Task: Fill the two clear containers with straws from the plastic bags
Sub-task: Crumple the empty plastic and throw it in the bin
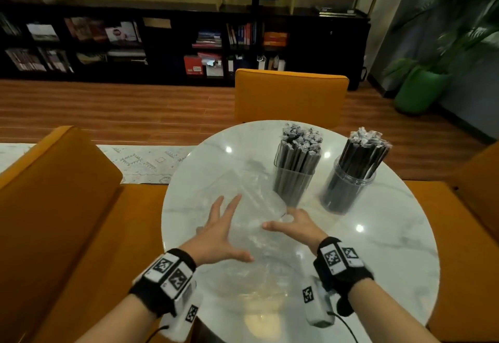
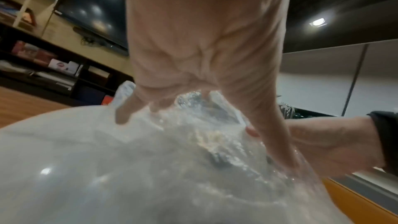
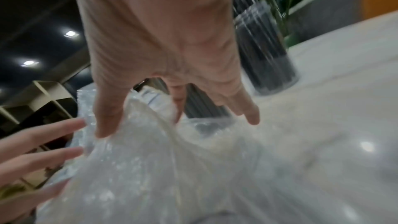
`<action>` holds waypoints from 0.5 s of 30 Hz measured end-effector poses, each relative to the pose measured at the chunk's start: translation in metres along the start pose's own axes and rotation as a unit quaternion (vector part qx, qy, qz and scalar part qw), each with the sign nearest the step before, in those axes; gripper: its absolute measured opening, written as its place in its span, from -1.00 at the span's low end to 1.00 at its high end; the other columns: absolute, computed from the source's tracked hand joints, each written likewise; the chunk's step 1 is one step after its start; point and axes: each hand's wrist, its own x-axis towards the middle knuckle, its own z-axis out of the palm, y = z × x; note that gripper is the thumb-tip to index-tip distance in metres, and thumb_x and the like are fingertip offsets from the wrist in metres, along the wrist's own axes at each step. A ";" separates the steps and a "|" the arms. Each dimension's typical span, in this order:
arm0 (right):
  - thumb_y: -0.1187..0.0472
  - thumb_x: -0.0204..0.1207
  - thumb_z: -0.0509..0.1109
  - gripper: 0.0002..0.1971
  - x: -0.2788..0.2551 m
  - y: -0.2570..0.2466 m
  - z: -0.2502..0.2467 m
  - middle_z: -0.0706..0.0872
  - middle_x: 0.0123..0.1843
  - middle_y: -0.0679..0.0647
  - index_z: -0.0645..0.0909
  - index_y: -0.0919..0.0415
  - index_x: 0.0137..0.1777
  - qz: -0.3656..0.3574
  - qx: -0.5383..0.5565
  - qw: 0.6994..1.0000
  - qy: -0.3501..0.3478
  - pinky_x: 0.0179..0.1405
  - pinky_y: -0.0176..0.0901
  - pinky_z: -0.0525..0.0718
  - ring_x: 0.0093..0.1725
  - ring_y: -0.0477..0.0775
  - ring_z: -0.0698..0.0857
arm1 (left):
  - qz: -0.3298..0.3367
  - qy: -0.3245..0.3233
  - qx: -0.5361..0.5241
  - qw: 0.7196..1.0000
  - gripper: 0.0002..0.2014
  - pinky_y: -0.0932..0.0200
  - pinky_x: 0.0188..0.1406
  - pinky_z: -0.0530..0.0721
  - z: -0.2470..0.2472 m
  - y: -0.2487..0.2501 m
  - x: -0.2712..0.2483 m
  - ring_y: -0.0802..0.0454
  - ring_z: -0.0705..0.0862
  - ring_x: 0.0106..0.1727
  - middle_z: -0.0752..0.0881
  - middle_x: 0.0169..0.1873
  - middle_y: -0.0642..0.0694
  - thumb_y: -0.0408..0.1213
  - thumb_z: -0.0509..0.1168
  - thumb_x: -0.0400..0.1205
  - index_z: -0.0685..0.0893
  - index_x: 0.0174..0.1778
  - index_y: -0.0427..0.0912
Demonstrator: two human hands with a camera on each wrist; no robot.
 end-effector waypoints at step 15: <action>0.19 0.36 0.49 -0.13 -0.051 -0.071 0.017 0.32 0.51 0.12 0.11 -0.17 0.60 -0.256 -0.208 0.910 0.251 0.32 0.07 0.53 0.47 0.16 0.39 | 0.191 0.169 0.063 0.965 -0.73 -0.07 -0.12 0.67 -0.030 0.013 0.018 -0.11 0.62 -0.17 0.50 -0.14 -0.04 -0.49 0.29 0.52 0.63 0.02 -0.04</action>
